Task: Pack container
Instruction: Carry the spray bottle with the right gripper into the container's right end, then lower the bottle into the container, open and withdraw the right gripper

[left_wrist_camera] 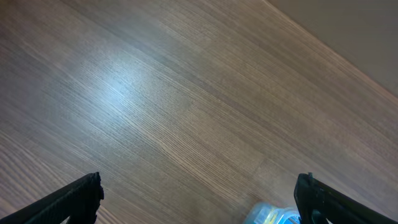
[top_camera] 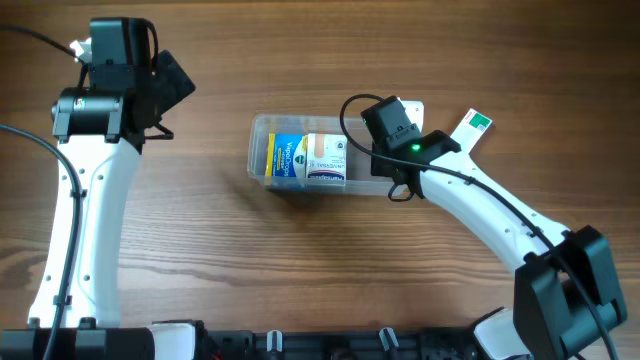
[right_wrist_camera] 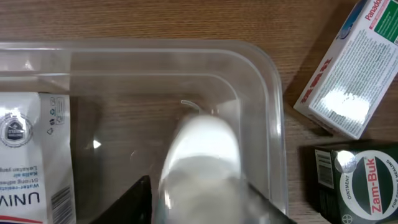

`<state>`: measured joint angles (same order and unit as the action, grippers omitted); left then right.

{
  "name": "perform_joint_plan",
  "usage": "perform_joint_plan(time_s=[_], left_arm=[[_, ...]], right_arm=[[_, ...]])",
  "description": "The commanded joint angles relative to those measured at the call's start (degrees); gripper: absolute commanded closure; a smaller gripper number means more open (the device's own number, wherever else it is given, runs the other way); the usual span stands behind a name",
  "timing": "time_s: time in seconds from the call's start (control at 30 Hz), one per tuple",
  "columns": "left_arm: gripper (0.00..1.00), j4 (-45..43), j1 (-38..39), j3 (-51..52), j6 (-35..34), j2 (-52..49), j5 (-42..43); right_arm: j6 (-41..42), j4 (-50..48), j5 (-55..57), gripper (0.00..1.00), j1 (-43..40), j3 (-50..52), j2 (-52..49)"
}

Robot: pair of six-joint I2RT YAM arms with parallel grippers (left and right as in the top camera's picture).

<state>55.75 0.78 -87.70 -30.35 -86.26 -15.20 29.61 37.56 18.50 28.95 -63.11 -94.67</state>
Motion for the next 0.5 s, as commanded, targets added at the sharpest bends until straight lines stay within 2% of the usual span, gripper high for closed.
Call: perform_joint_plan(time_s=[0.0,0.33,0.47], left_arm=[[0.0,-0.1,-0.3,-0.3,0.1,-0.2,-0.9],[0.0,-0.1,-0.3,-0.3,0.1,-0.2,-0.9],[0.0,-0.1,-0.3,-0.3,0.1,-0.2,-0.9]], right_arm=[[0.5,-0.2,1.0,0.54,0.3,0.2,-0.6],[-0.1,0.2,1.0,0.51,0.3,0.2,-0.6],[-3.1,0.2,1.2,0.58,0.3,0.2,-0.6]])
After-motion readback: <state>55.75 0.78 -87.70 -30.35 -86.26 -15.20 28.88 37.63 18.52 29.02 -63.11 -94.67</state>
